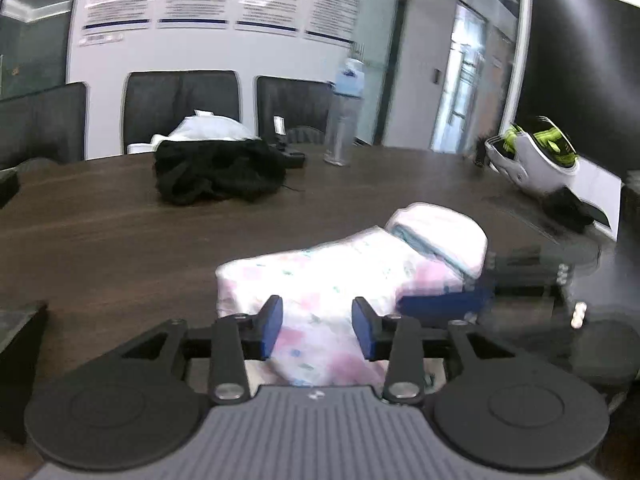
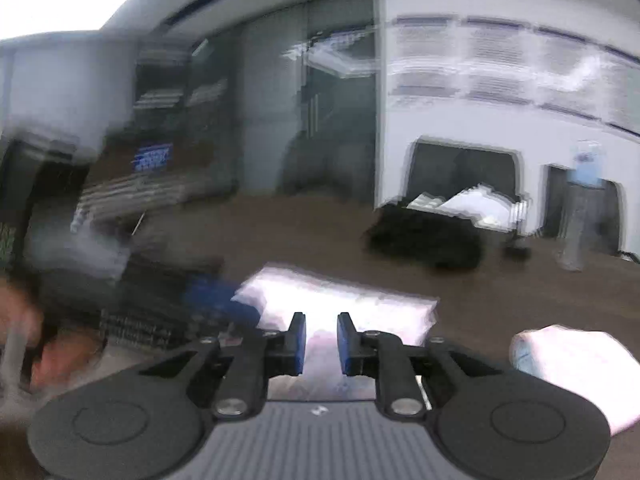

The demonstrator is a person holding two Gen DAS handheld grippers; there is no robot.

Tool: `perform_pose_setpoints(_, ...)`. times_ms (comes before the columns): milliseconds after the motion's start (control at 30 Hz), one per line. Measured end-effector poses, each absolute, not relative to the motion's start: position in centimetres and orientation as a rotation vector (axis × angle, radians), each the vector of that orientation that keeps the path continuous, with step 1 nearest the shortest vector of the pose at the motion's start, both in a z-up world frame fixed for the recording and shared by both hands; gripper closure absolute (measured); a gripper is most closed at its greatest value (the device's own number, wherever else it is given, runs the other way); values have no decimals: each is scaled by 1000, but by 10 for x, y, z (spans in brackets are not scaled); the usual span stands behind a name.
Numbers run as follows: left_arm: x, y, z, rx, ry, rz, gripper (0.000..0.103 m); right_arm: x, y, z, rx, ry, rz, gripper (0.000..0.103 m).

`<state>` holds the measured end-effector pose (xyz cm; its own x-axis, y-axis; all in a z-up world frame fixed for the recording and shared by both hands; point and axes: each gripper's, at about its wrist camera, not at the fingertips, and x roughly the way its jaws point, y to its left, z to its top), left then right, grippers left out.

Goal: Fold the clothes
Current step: 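Carry the dress bundle with both grippers and set it on the green floral garment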

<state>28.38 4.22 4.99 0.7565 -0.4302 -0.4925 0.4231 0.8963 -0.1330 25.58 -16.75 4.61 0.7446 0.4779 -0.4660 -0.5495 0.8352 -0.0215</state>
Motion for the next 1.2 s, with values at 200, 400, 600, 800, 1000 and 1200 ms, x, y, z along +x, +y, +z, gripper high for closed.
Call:
perform_pose_setpoints(200,289,38,54,-140,444,-289,55,261,-179,47,-98,475,591,85)
perform_pose_setpoints(400,295,28,42,-79,485,-308,55,272,-208,55,119,400,502,80)
perform_pose_setpoints(600,287,39,52,-61,467,-391,54,290,-206,35,161,429,402,80)
perform_pose_setpoints(800,266,44,58,72,430,-567,46,287,-210,49,159,433,387,73)
perform_pose_setpoints(1000,262,53,56,100,457,-592,46,283,-230,73,147,464,405,66)
perform_pose_setpoints(1200,261,66,60,46,444,-581,44,287,-242,77,150,573,463,65)
